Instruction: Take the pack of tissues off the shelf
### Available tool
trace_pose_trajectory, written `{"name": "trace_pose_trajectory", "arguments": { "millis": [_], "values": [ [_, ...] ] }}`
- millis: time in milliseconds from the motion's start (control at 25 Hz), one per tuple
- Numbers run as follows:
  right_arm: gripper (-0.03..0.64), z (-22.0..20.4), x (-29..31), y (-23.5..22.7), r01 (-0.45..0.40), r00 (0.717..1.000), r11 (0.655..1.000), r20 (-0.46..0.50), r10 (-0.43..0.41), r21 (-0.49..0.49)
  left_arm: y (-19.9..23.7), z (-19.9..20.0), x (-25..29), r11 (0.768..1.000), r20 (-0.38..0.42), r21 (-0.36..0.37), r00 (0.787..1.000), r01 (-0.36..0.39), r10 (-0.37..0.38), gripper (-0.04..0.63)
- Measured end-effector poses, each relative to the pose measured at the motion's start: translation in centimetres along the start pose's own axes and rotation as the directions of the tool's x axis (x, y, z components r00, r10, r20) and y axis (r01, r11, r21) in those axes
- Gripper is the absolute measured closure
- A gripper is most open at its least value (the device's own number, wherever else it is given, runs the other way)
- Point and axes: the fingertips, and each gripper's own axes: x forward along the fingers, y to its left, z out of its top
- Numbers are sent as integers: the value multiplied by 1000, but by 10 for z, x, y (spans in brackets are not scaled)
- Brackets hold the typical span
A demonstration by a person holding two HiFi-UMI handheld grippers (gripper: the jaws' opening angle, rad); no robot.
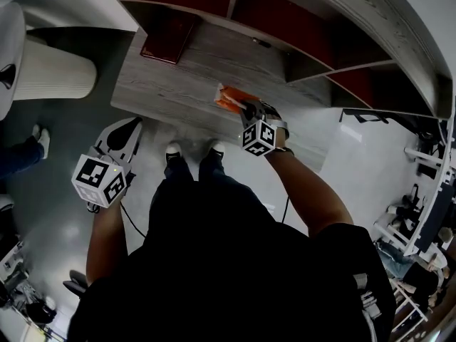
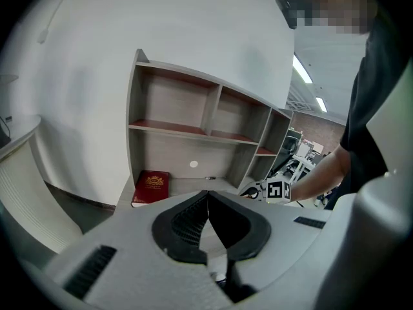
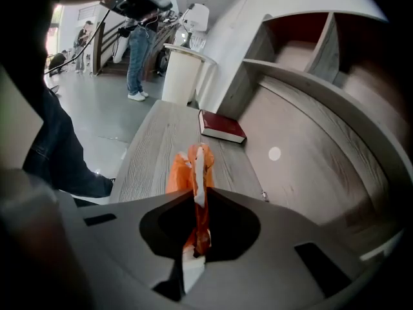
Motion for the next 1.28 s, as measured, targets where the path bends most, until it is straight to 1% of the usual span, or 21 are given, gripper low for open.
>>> {"name": "trace_pose_trajectory", "arguments": {
  "millis": [240, 360, 560, 800, 1040, 1080, 1200, 1240, 1280],
  "values": [
    [598, -1, 22, 7, -35, 999, 999, -22, 35, -38, 5, -8, -6, 999, -2, -33, 1000, -30, 30, 577],
    [598, -6, 30, 8, -44, 998, 998, -43, 42, -48, 7, -16, -12, 998, -12, -49, 999, -48, 47, 577],
    [598, -6, 40, 10, -52, 998, 997, -50, 49, -55, 15, -27, -20, 994, -19, -74, 997, -76, 75, 577],
    [598, -1, 42, 10, -53, 998, 996, -40, 50, -66, 18, -30, -20, 993, -14, -84, 996, -84, 84, 577],
    [594, -1, 42, 16, -64, 997, 996, -41, 61, -65, 14, -32, -19, 993, -14, -96, 997, -76, 75, 578],
    [583, -1, 41, 18, -68, 997, 996, -40, 66, -64, 14, -32, -20, 992, -11, -100, 997, -76, 75, 577],
    [520, -2, 41, 19, -72, 997, 996, -44, 69, -50, 16, -29, -22, 991, 0, -106, 997, -80, 80, 577],
    [484, -2, 40, 19, -66, 997, 997, -43, 64, -46, 16, -28, -23, 991, 2, -105, 997, -82, 83, 577],
    [426, -2, 40, 19, -59, 997, 997, -42, 57, -43, 15, -28, -23, 991, 1, -102, 996, -84, 85, 577]
  ]
}}
